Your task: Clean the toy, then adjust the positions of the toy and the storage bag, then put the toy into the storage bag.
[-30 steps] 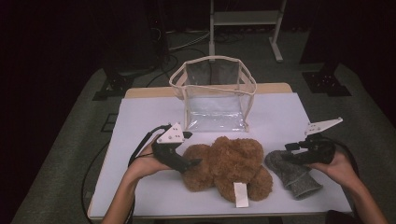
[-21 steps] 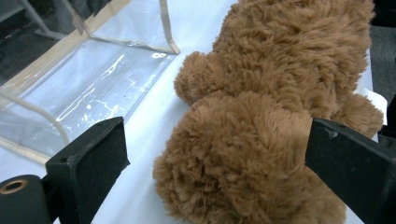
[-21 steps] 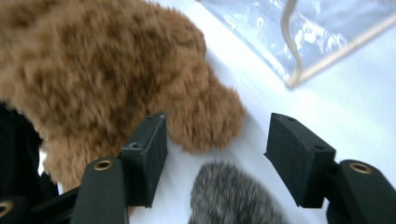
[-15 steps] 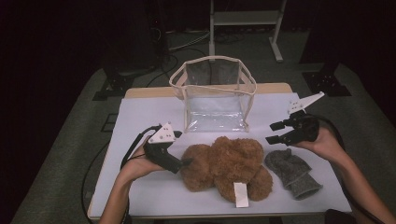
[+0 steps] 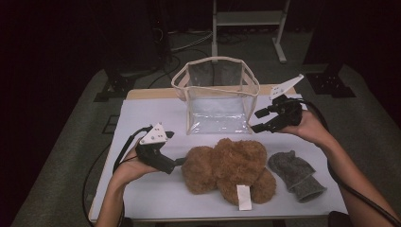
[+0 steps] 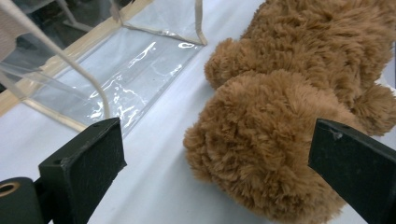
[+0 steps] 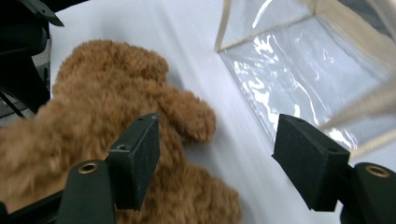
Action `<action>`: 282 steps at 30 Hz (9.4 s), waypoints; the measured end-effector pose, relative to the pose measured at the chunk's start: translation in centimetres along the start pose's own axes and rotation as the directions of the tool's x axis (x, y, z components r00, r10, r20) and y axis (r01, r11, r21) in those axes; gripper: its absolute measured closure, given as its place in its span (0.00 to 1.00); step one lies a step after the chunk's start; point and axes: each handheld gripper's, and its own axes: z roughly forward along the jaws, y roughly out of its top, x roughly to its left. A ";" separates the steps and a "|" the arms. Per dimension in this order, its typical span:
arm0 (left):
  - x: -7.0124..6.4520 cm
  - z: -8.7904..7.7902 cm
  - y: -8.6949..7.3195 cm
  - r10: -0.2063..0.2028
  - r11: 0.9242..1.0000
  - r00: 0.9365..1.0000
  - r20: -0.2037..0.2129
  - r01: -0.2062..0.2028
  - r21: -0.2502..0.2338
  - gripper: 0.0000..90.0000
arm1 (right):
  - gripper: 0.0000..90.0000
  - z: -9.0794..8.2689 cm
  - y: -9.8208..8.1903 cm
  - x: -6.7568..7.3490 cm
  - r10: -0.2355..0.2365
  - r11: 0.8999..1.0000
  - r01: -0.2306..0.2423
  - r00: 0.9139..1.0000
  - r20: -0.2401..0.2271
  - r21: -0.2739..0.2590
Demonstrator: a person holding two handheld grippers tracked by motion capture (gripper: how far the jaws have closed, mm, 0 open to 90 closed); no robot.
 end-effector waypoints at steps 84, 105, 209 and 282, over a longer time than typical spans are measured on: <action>1.1 -0.9 -2.1 -0.045 0.998 0.999 -0.019 0.046 0.052 0.03 | 0.35 4.9 14.3 -2.9 -0.214 0.968 0.217 0.976 -0.038 0.128; 1.3 -0.9 -2.4 -0.043 0.997 0.999 -0.010 0.043 0.065 0.03 | 0.49 7.3 13.4 -6.2 -0.149 0.977 0.155 0.988 -0.049 0.150; 2.3 -1.3 -3.8 -0.095 0.992 0.995 -0.028 0.097 0.078 0.03 | 0.27 5.5 6.7 9.5 -0.270 0.946 0.296 0.944 -0.189 0.130; 2.6 -1.0 -4.5 -0.120 0.988 0.993 -0.020 0.121 0.092 0.03 | 0.55 10.0 -2.0 8.7 -0.202 0.931 0.234 0.969 -0.140 0.280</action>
